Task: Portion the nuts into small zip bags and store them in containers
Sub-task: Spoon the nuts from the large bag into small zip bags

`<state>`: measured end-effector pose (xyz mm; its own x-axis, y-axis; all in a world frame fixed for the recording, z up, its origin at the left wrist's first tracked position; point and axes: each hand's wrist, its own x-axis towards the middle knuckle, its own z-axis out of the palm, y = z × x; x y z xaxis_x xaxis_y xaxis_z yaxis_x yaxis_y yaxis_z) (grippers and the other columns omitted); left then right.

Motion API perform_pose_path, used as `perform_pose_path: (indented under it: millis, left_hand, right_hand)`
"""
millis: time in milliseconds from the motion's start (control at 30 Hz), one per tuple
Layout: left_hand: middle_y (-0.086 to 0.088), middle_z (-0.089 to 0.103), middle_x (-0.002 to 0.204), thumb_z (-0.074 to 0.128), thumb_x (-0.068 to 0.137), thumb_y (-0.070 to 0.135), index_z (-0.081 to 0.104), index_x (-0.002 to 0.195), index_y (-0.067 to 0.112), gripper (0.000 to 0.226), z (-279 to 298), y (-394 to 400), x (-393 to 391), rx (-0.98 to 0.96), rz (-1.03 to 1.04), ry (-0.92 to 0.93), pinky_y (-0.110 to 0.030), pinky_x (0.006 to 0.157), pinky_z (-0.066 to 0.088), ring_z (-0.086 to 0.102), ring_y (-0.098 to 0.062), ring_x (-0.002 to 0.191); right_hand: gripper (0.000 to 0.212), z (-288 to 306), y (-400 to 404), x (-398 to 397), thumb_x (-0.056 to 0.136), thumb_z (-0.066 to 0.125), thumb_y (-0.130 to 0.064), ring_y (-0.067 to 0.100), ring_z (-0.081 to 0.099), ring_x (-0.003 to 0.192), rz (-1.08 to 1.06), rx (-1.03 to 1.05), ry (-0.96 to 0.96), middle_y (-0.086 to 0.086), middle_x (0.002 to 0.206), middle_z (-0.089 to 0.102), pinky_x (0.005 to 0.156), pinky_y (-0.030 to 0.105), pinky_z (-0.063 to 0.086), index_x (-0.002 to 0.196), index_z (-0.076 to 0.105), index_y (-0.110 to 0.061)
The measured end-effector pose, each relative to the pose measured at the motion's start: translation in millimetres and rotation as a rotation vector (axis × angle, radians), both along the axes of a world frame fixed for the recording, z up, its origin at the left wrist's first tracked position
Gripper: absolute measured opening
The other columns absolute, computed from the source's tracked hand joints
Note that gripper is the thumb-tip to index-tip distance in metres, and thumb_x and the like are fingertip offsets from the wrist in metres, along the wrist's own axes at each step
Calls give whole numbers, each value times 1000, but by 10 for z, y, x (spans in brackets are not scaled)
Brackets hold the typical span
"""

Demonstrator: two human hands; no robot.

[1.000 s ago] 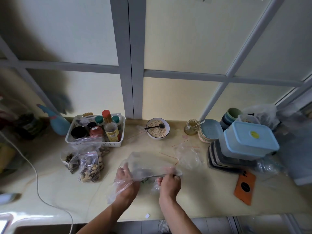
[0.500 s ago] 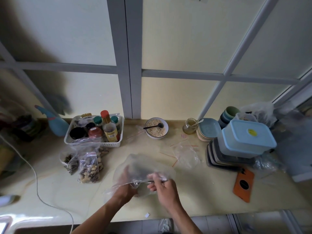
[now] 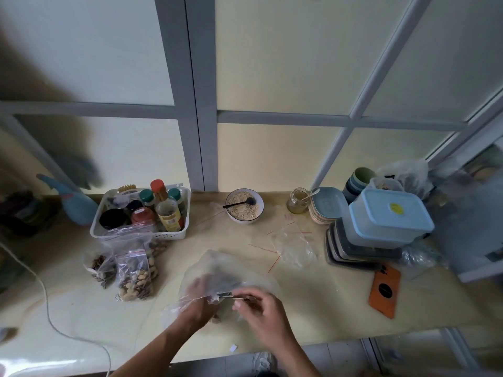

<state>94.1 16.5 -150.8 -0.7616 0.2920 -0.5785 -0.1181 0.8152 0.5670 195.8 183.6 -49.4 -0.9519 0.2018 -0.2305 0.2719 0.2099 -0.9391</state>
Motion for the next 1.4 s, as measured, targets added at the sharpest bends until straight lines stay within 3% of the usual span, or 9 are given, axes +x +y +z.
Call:
perform_pose_path:
  millis: [100, 333, 667, 833, 933, 1033, 1167, 1300, 1400]
  left_hand:
    - [-8, 69, 87, 65, 81, 52, 64, 100, 21, 37, -238, -107, -38, 105, 44, -41, -44, 78, 57, 69, -23, 81]
    - [5, 68, 104, 48, 67, 94, 64, 111, 40, 72, -639, -190, -224, 111, 161, 15, -24, 83, 50, 64, -11, 98]
    - [0, 71, 99, 50, 76, 85, 71, 86, 46, 45, -605, -113, -304, 193, 98, -82, -35, 93, 51, 63, -9, 100]
    - [3, 66, 101, 52, 81, 66, 71, 76, 42, 31, 246, -17, -197, 156, 102, -18, -32, 96, 44, 58, -13, 106]
    - [14, 60, 112, 51, 102, 37, 63, 97, 49, 18, 373, -9, -133, 201, 70, -31, -21, 96, 35, 52, -11, 116]
    - [2, 58, 126, 50, 102, 39, 52, 132, 22, 35, 308, -44, -97, 156, 68, 34, -21, 93, 32, 51, -19, 127]
    - [1, 59, 108, 49, 103, 31, 55, 111, 24, 12, 446, 39, -136, 109, 132, 26, -19, 79, 30, 56, -19, 109]
    - [4, 60, 119, 39, 84, 84, 58, 118, 36, 62, 174, -18, -258, 69, 83, 54, -29, 96, 40, 55, -22, 123]
    - [-7, 60, 126, 55, 69, 87, 49, 134, 32, 86, -44, -55, -324, 34, 215, 102, -39, 98, 48, 58, -29, 117]
  right_hand:
    - [20, -81, -57, -93, 102, 56, -24, 5, 73, 79, -49, 143, 33, -8, 81, 75, 70, 25, 57, 100, 75, -26]
    - [28, 9, -6, -84, 104, 44, -28, 0, 65, 89, -251, 447, 417, -12, 96, 66, 75, 22, 53, 95, 69, -17]
    - [25, 127, -70, -51, 106, 44, -21, 12, 67, 85, -61, 558, 614, -1, 103, 63, 71, 25, 56, 102, 67, -12]
    - [25, 119, -1, 35, 106, 48, -21, 15, 68, 94, 0, 543, 631, 3, 111, 64, 75, 27, 57, 109, 70, -9]
    - [29, 117, 31, 114, 106, 48, -23, 14, 67, 101, -1, 509, 639, 5, 115, 62, 81, 23, 55, 114, 71, -7]
    - [25, 80, 56, 182, 105, 52, -20, 12, 65, 100, 25, 547, 676, 10, 113, 62, 83, 20, 53, 113, 70, -6]
    - [10, -165, -22, 188, 104, 54, -23, 10, 62, 83, 85, 668, 521, -1, 110, 59, 71, 20, 49, 108, 63, -20]
    - [13, -419, -60, 81, 103, 51, -32, 17, 63, 80, 140, 737, 325, -7, 113, 51, 71, 29, 52, 110, 58, -24]
    - [20, -406, -60, -26, 103, 43, -34, 20, 65, 89, 105, 736, 275, -6, 120, 50, 75, 30, 53, 114, 56, -24]
